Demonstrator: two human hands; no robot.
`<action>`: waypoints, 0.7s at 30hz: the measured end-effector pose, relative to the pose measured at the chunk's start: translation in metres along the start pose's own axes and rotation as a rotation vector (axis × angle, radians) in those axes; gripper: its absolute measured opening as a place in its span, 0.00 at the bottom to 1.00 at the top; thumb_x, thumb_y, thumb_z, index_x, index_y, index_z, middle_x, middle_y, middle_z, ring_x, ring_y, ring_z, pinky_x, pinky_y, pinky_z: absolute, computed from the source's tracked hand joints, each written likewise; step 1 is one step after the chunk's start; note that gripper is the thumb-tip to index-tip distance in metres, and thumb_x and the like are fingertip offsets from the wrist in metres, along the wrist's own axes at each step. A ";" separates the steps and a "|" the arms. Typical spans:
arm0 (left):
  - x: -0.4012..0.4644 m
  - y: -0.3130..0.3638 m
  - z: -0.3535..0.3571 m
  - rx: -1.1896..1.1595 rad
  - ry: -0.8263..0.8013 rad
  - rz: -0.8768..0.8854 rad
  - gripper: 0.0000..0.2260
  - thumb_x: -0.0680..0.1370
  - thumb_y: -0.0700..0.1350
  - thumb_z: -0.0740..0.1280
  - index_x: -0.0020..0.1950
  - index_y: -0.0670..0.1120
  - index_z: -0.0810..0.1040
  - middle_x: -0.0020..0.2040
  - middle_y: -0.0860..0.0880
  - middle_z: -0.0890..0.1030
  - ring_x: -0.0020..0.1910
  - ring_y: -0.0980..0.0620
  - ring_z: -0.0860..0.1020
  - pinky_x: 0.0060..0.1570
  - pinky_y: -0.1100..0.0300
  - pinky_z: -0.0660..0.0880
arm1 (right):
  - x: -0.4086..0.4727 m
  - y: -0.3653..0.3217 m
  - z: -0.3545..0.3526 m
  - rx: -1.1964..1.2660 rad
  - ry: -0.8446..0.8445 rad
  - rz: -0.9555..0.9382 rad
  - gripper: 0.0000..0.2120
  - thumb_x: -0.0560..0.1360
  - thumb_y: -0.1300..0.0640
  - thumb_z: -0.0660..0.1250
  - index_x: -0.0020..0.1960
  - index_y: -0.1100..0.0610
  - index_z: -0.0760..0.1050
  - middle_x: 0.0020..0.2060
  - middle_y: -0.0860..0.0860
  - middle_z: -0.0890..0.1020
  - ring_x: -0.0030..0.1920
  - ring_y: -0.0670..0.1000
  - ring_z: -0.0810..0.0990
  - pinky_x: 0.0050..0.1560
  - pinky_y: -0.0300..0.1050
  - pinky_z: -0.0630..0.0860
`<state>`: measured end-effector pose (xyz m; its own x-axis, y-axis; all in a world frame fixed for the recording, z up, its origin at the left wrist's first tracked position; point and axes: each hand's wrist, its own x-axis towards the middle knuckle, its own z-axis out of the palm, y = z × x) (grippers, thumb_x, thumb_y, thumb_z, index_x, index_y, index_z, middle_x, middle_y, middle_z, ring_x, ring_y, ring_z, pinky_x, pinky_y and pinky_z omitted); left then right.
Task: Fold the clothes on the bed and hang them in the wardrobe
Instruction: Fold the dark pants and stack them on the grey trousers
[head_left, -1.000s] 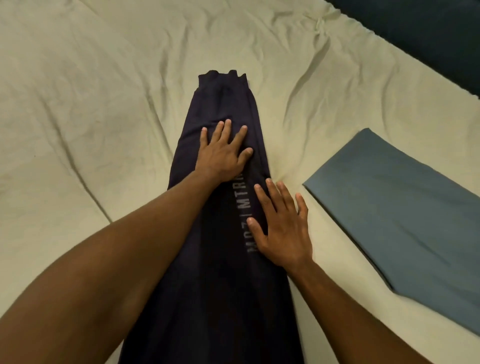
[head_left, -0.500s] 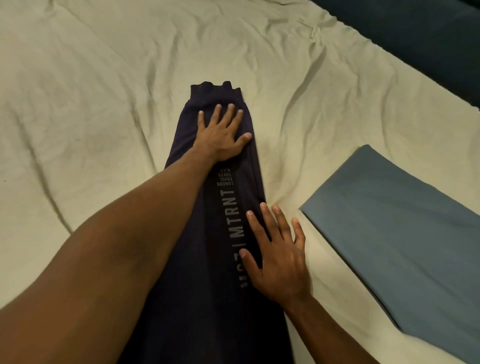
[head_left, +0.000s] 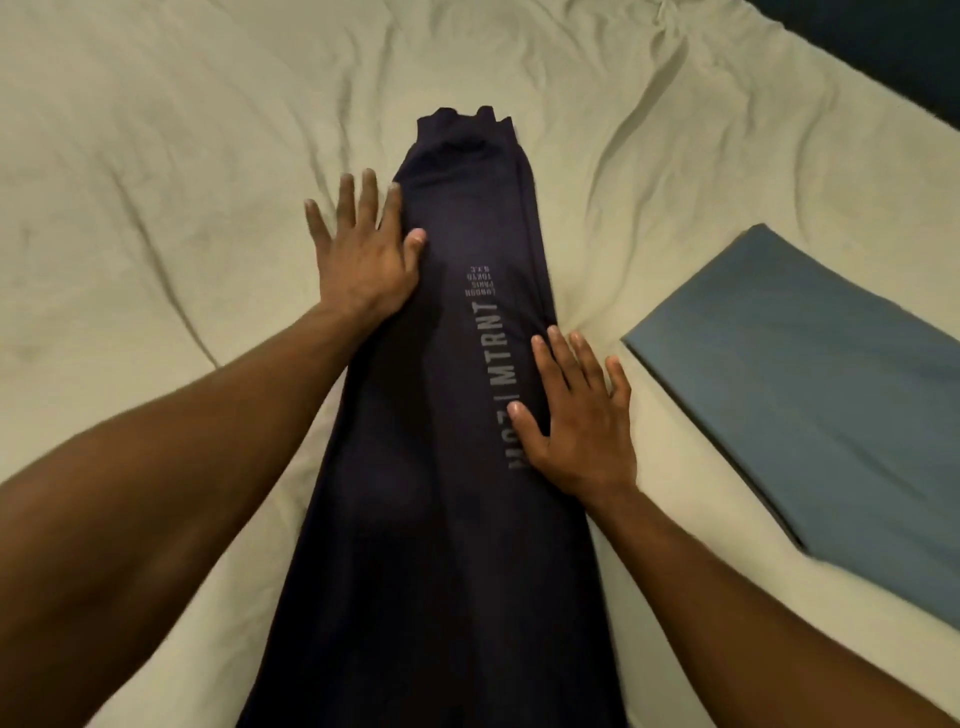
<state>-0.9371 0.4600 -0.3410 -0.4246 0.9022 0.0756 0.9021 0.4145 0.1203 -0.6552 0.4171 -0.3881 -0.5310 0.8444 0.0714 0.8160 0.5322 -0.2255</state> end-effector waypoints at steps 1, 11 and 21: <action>-0.025 0.006 -0.005 -0.024 0.020 0.077 0.29 0.83 0.60 0.45 0.82 0.49 0.51 0.82 0.46 0.49 0.81 0.45 0.44 0.76 0.36 0.41 | -0.002 0.000 -0.001 0.006 0.008 0.004 0.35 0.78 0.36 0.49 0.80 0.51 0.54 0.80 0.50 0.56 0.80 0.52 0.51 0.77 0.60 0.48; -0.297 0.014 -0.013 -0.117 -0.133 0.218 0.32 0.82 0.64 0.43 0.82 0.48 0.53 0.82 0.48 0.51 0.81 0.50 0.46 0.78 0.40 0.45 | -0.067 -0.043 -0.043 0.083 -0.093 -0.042 0.33 0.80 0.37 0.52 0.81 0.47 0.48 0.81 0.49 0.49 0.80 0.57 0.47 0.73 0.69 0.48; -0.391 -0.052 -0.035 0.007 -0.180 0.052 0.32 0.82 0.63 0.42 0.82 0.48 0.51 0.82 0.48 0.50 0.81 0.48 0.46 0.76 0.39 0.41 | -0.204 -0.031 -0.057 -0.064 -0.167 0.002 0.33 0.80 0.37 0.44 0.81 0.51 0.50 0.80 0.49 0.51 0.80 0.56 0.49 0.74 0.68 0.49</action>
<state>-0.8208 0.0819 -0.3418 -0.3571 0.9291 -0.0967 0.9234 0.3667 0.1134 -0.5586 0.2318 -0.3407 -0.5552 0.8265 -0.0928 0.8274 0.5375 -0.1625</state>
